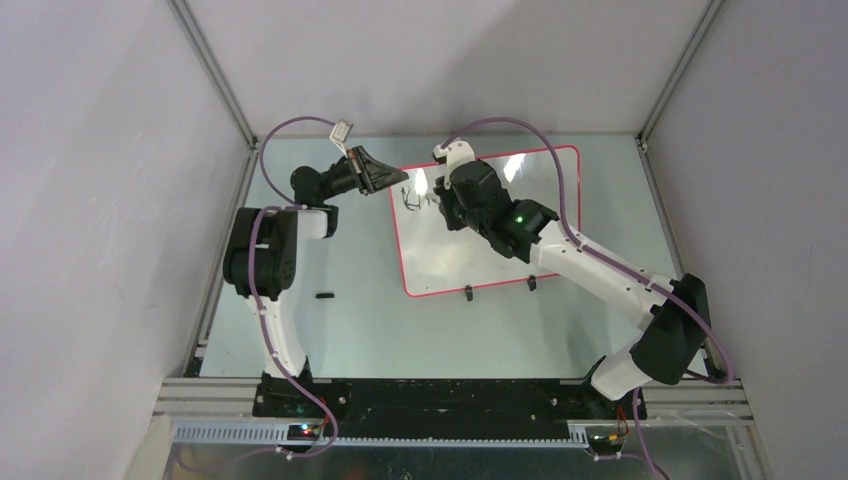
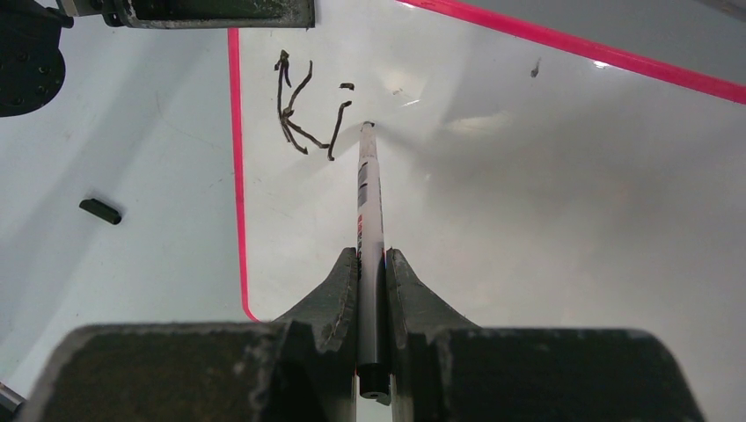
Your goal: Write a sentence on the whiteboard
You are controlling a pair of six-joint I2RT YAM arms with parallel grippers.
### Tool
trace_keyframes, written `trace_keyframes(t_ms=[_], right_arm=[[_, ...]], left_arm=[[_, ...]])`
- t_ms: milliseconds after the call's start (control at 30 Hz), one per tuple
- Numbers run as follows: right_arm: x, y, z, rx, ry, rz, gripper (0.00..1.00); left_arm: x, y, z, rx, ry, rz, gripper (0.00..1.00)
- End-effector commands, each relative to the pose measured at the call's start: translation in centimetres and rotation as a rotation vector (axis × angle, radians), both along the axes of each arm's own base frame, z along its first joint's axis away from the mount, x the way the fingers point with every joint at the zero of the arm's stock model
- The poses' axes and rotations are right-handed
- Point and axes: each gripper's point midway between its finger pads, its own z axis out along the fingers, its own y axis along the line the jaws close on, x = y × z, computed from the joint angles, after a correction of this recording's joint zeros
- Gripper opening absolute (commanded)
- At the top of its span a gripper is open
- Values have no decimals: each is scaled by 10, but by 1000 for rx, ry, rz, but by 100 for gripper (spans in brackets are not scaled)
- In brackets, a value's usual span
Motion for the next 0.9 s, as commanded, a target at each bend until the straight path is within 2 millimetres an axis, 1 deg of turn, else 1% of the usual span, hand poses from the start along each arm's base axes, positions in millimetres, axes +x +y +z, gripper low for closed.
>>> trace_keyframes(t_ms=[0,300,533,867], right_arm=[[11,-14,18,10,-39,-66,0],[9,-24,14,2,-30,-87,0],[7,-27,12,3,-19,-89,0],[-3,-28,-4,-5,31,-68,0]], left_arm=[[-20,-10,31,-4,-147,-47,0],[-20,-10,32,-4,-149,-46,0],[-20,-10,31,-4,-147,-46,0],[-20,-10,31,-4,-147,-45,0]])
